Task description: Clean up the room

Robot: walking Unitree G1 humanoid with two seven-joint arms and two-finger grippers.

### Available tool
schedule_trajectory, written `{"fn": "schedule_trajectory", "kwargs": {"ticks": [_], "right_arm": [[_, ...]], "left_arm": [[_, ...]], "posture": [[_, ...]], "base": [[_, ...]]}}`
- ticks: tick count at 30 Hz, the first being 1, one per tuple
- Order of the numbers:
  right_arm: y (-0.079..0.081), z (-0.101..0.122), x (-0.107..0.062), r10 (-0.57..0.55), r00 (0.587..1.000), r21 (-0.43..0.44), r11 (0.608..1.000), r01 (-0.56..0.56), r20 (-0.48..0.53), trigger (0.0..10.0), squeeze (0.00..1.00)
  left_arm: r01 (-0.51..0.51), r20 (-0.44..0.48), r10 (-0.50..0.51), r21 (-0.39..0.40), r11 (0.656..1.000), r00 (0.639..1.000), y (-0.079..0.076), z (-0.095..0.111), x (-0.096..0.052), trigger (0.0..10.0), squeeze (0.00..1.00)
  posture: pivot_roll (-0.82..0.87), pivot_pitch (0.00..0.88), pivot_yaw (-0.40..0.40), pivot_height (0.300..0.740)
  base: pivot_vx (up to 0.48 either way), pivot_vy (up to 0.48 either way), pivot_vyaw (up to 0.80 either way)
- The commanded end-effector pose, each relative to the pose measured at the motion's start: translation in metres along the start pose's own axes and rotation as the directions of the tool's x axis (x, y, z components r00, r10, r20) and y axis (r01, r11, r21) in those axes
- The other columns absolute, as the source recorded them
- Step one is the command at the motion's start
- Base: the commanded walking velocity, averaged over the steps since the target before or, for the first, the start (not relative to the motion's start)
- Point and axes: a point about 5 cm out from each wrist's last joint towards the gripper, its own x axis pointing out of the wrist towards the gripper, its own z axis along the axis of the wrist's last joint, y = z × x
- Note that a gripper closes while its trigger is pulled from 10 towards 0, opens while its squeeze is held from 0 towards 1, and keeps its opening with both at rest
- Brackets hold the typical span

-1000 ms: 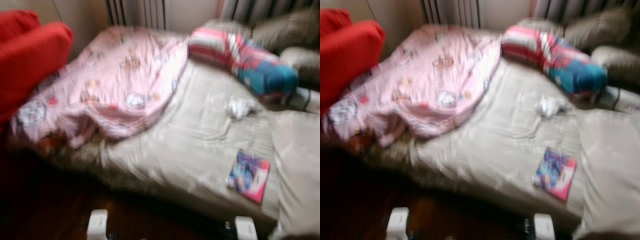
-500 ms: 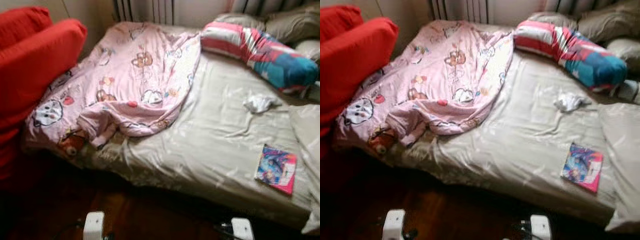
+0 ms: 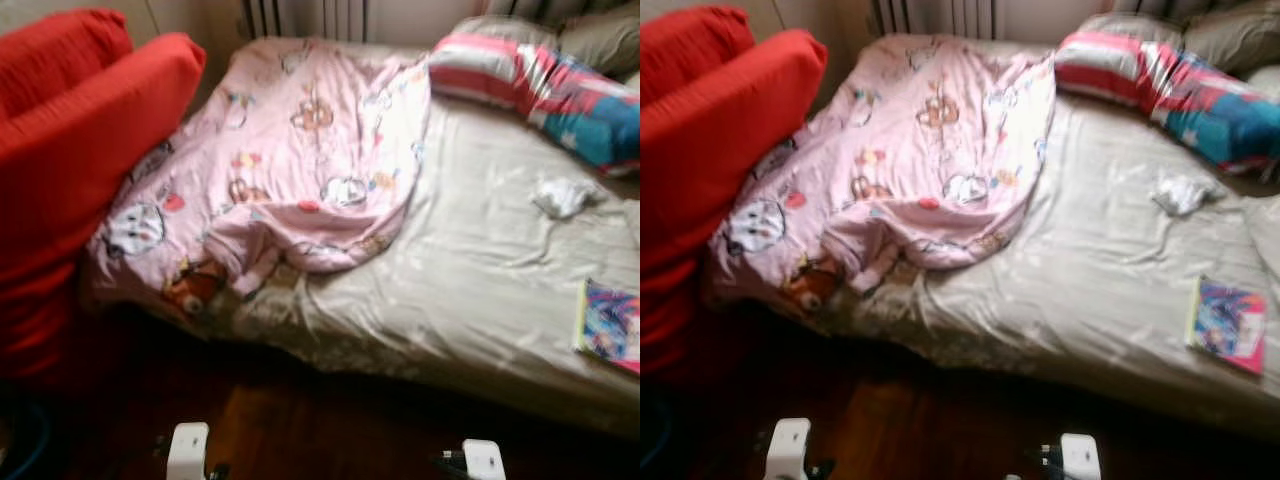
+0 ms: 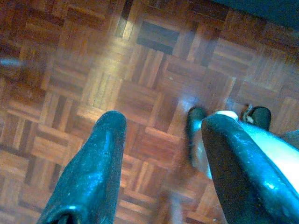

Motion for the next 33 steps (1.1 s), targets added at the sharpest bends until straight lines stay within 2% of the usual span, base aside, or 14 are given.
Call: {"fn": "schedule_trajectory", "kwargs": {"ticks": [1,23,33], "right_arm": [[0.0041,-0.0068,-0.0010,0.009,1.000,0.003,1.000,-0.009,-0.018,10.0,0.00],[0.0031,-0.0042,-0.0006,0.012,1.000,-0.001,1.000,-0.012,-0.013,10.0,0.00],[0.0033,-0.0050,-0.0008,0.018,1.000,-0.005,1.000,-0.018,-0.011,10.0,0.00]], "left_arm": [[-0.013,-0.027,0.013,0.019,1.000,1.000,0.0059,-0.0050,-0.0015,10.0,0.00],[-0.011,-0.027,0.012,0.017,1.000,1.000,0.0052,-0.0053,-0.0015,10.0,0.00],[-0.005,-0.019,0.006,0.020,1.000,1.000,0.0050,-0.0056,-0.0018,10.0,0.00]], "posture": [[-0.09,0.167,0.038,0.740],[-0.09,0.163,0.035,0.740],[-0.08,0.151,0.034,0.740]], "base": [[0.000,0.480,0.00],[0.000,0.480,0.00],[0.000,0.027,0.00]]}}
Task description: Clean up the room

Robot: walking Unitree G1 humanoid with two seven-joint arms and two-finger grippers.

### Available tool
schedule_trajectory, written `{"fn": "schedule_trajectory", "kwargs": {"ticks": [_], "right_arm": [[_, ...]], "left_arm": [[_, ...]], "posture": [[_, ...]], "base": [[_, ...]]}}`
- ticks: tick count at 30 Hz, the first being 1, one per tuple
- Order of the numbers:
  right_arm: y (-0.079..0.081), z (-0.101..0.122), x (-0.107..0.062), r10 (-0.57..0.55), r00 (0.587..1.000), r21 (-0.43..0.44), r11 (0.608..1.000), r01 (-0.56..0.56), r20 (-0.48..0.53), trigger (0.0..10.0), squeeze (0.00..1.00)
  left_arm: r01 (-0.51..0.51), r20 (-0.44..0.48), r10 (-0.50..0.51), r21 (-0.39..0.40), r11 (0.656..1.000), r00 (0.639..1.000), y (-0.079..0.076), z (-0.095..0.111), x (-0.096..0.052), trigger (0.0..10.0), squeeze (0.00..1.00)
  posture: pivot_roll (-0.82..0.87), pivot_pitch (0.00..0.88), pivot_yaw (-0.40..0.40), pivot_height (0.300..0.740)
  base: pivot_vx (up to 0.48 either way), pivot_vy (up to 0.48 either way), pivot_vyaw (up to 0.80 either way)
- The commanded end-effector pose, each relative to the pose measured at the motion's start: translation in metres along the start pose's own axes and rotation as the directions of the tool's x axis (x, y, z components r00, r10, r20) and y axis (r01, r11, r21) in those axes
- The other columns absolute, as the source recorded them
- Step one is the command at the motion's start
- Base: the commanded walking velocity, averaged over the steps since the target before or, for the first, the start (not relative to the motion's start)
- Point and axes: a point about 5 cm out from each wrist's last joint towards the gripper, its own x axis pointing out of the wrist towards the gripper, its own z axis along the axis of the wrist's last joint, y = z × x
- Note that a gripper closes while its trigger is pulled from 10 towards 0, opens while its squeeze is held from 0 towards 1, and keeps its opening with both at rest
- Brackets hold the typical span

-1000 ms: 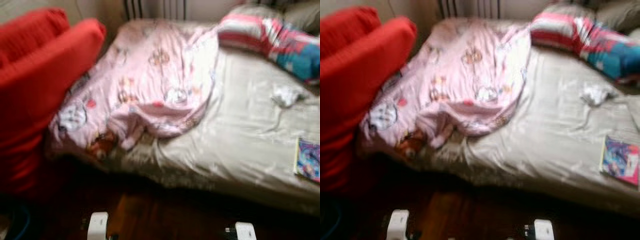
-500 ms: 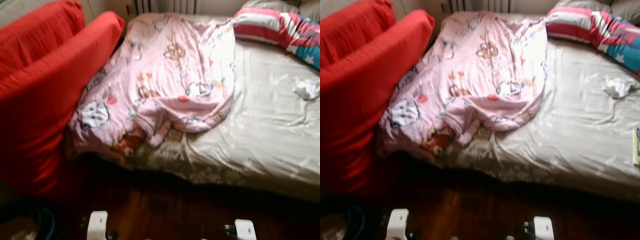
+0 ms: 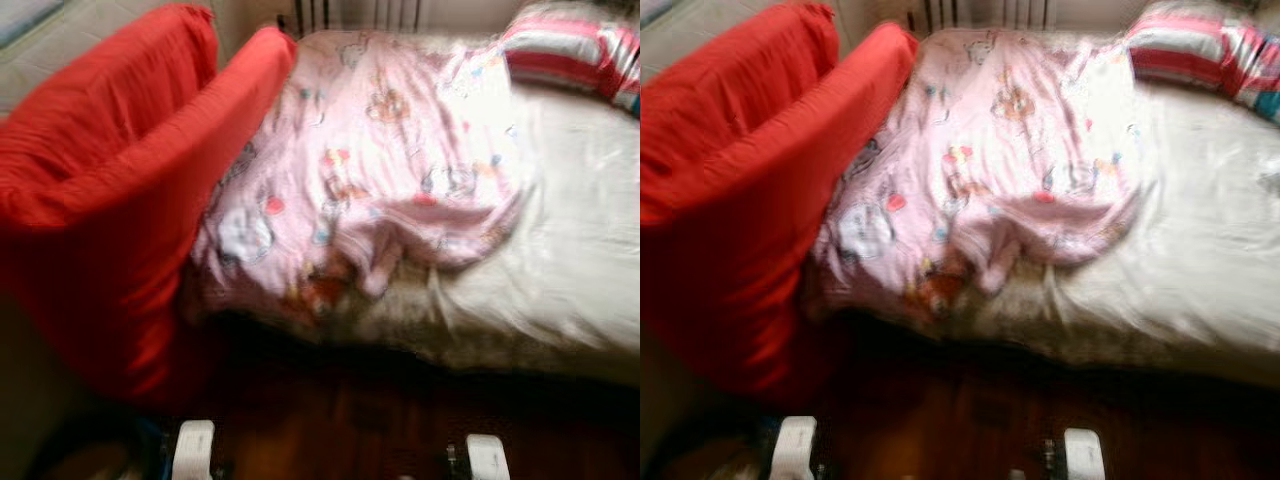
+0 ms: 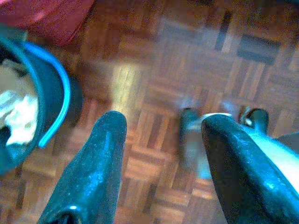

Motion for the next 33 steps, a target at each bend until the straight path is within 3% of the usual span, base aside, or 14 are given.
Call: {"fn": "schedule_trajectory", "kwargs": {"ticks": [1,11,17,33], "right_arm": [[0.004,-0.008,-0.001,0.012,1.000,0.000,1.000,-0.012,-0.026,10.0,0.00],[0.005,-0.007,-0.001,0.020,1.000,-0.005,1.000,-0.020,-0.022,10.0,0.00],[0.009,-0.003,0.000,0.025,1.000,0.003,1.000,-0.025,-0.010,10.0,0.00],[0.011,0.003,0.001,0.015,1.000,-0.006,1.000,-0.015,0.021,10.0,0.00]], "left_arm": [[-0.008,-0.029,0.008,0.013,1.000,1.000,0.004,-0.008,-0.002,10.0,0.00],[-0.005,-0.030,0.005,-0.001,1.000,1.000,0.004,-0.009,-0.002,10.0,0.00],[0.001,-0.025,-0.001,0.003,1.000,1.000,0.004,-0.007,-0.002,10.0,0.00],[0.003,-0.023,-0.003,0.008,1.000,1.000,0.004,-0.007,-0.002,10.0,0.00]], "posture": [[-0.08,0.151,0.034,0.740],[-0.08,0.149,0.033,0.740],[-0.08,0.150,0.032,0.740],[-0.08,0.163,0.032,0.740]], "base": [[0.000,0.000,0.00],[0.000,0.000,0.00],[0.303,0.000,0.64],[0.366,0.000,0.13]]}}
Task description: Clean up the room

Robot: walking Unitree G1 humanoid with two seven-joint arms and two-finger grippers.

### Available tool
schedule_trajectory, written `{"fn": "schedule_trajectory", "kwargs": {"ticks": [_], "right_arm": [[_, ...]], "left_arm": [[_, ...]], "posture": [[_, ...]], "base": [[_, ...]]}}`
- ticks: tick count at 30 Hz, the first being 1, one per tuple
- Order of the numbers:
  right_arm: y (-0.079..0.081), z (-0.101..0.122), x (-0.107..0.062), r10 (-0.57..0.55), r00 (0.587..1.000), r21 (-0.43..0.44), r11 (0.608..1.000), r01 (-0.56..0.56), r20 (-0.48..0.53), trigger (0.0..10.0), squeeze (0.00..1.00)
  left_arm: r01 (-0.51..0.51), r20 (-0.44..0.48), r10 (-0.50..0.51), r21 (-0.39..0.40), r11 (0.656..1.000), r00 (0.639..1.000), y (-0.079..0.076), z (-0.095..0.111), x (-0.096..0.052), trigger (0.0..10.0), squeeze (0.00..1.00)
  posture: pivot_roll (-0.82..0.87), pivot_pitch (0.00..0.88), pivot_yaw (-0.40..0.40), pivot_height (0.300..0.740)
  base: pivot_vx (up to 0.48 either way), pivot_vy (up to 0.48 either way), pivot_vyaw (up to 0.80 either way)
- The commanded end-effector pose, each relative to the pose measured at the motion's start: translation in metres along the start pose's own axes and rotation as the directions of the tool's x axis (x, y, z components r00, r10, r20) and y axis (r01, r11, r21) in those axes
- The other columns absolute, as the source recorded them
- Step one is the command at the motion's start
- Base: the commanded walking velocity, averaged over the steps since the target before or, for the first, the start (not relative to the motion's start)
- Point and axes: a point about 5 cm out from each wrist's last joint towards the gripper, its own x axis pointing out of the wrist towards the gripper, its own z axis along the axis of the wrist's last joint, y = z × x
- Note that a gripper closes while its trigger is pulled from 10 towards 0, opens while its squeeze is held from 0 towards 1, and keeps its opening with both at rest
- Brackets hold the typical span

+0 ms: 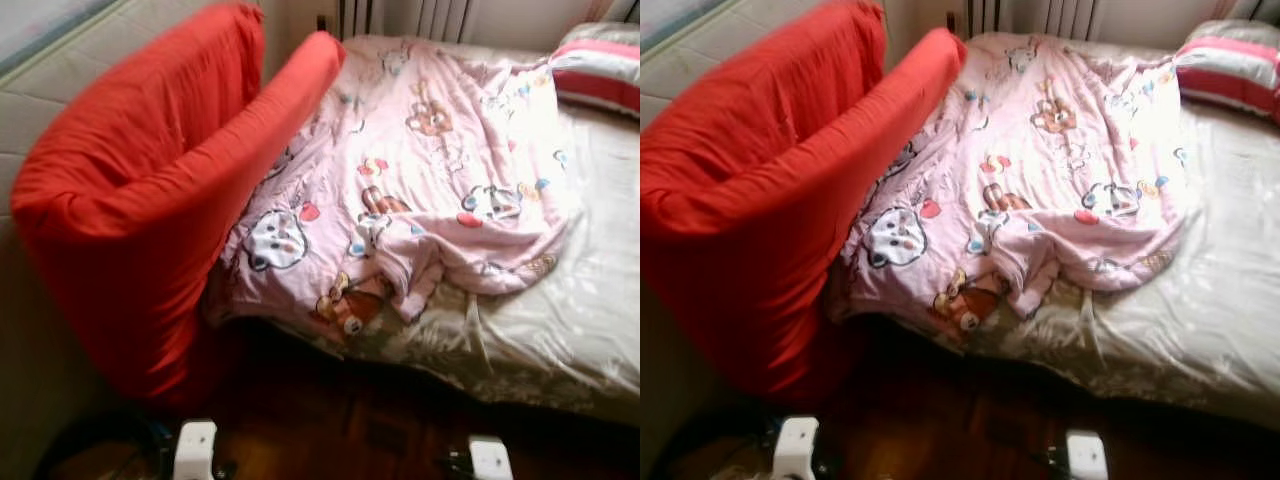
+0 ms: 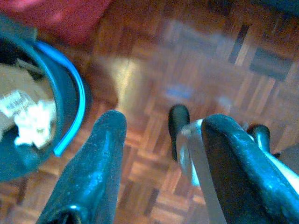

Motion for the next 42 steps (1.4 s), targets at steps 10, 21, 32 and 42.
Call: {"fn": "schedule_trajectory", "kwargs": {"ticks": [10,21,32,42], "right_arm": [[-0.004,-0.005,-0.001,-0.009,1.000,0.009,1.000,0.009,-0.014,10.0,0.00],[-0.009,0.001,-0.001,0.004,1.000,0.021,1.000,-0.004,0.017,10.0,0.00],[-0.006,0.046,0.005,-0.019,0.981,0.039,0.999,0.012,0.192,10.0,0.00],[-0.008,0.095,0.002,-0.085,0.910,0.066,0.996,0.064,0.405,10.0,0.00]], "left_arm": [[0.010,-0.024,-0.010,0.003,1.000,1.000,-0.003,-0.007,-0.001,10.0,0.00],[0.010,-0.022,-0.010,0.005,1.000,1.000,-0.003,-0.006,-0.001,10.0,0.00],[0.007,-0.012,-0.007,0.001,1.000,1.000,-0.003,-0.006,-0.001,10.0,0.00],[0.008,0.001,-0.008,0.000,1.000,1.000,-0.003,-0.006,-0.001,10.0,0.00]], "posture": [[-0.08,0.166,0.031,0.740],[-0.09,0.170,0.031,0.740],[-0.09,0.169,0.031,0.740],[-0.09,0.156,0.027,0.740]], "base": [[0.375,0.000,0.10],[0.372,0.000,0.38],[0.089,0.000,0.00],[0.000,0.000,0.00]]}}
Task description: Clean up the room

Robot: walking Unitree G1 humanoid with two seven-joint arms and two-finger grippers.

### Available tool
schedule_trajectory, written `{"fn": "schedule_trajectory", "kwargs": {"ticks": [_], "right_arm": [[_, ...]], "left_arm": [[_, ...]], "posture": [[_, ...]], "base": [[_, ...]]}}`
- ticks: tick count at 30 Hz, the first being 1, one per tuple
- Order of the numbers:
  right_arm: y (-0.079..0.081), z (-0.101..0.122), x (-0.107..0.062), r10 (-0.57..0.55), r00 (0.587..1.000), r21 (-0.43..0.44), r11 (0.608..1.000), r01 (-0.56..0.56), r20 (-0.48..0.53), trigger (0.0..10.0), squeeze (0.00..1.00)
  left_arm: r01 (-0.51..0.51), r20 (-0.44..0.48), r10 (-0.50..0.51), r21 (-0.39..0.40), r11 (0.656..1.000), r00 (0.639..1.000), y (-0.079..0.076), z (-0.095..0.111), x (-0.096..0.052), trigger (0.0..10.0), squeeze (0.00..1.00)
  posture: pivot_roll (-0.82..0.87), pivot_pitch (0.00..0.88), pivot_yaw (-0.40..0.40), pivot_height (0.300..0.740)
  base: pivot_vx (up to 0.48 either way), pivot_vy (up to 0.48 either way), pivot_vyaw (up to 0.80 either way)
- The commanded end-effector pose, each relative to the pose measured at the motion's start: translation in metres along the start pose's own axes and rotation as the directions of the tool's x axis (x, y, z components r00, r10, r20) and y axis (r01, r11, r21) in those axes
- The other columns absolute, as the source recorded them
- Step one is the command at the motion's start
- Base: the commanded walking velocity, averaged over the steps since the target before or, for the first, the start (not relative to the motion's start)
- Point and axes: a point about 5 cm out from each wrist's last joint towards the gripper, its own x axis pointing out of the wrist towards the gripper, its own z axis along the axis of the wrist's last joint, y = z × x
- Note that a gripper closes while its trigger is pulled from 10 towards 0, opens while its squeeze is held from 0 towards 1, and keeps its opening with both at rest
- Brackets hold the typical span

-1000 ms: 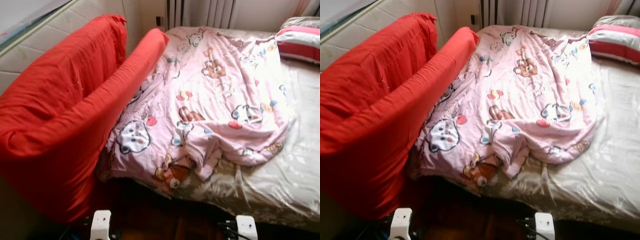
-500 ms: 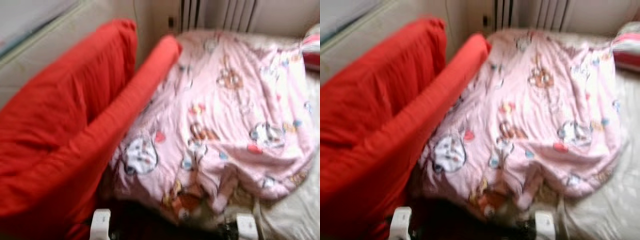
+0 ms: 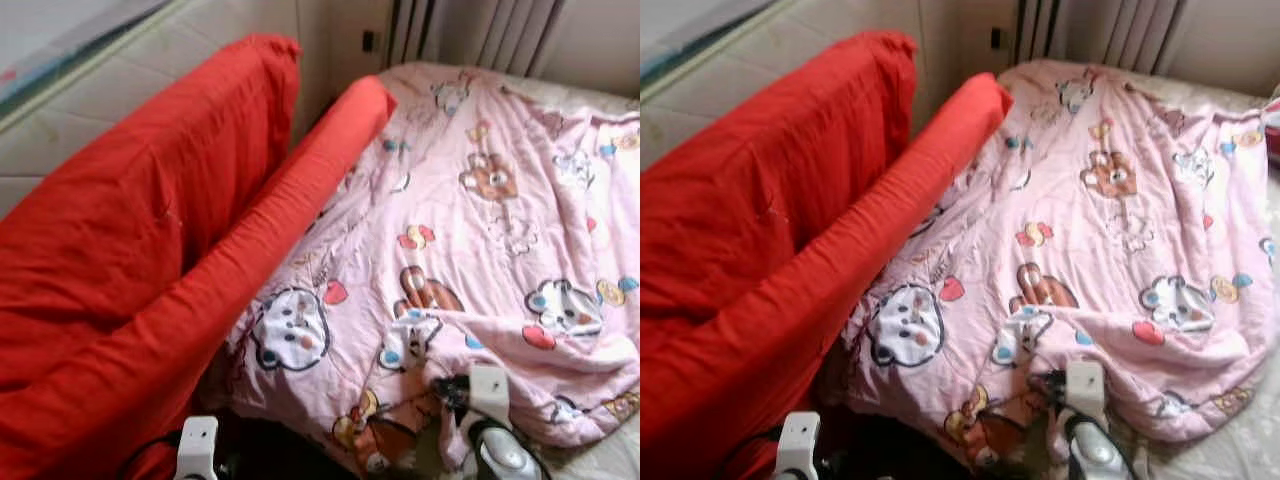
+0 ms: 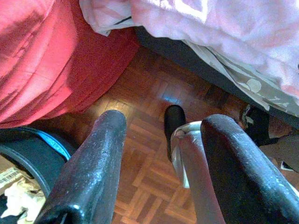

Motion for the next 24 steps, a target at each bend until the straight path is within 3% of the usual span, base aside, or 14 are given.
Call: {"fn": "schedule_trajectory", "kwargs": {"ticks": [1,9,24], "right_arm": [[0.000,-0.007,-0.004,-0.016,1.000,0.013,1.000,0.016,-0.005,10.0,0.00],[0.001,-0.016,-0.011,-0.054,0.998,0.007,0.999,0.054,0.010,10.0,0.00],[0.002,-0.004,-0.009,-0.095,0.992,0.019,0.995,0.094,0.087,10.0,0.00]], "left_arm": [[-0.004,-0.025,0.004,0.005,1.000,1.000,0.002,-0.009,-0.003,10.0,0.00],[-0.004,-0.031,0.005,0.011,1.000,0.999,0.002,-0.011,-0.003,10.0,0.00],[-0.011,-0.036,0.012,0.022,1.000,0.999,0.005,-0.010,-0.003,10.0,0.00]], "posture": [[-0.09,0.155,0.026,0.740],[-0.09,0.149,0.024,0.740],[-0.08,0.156,0.026,0.659]], "base": [[0.000,0.000,0.00],[0.000,0.000,0.00],[0.000,0.000,0.00]]}}
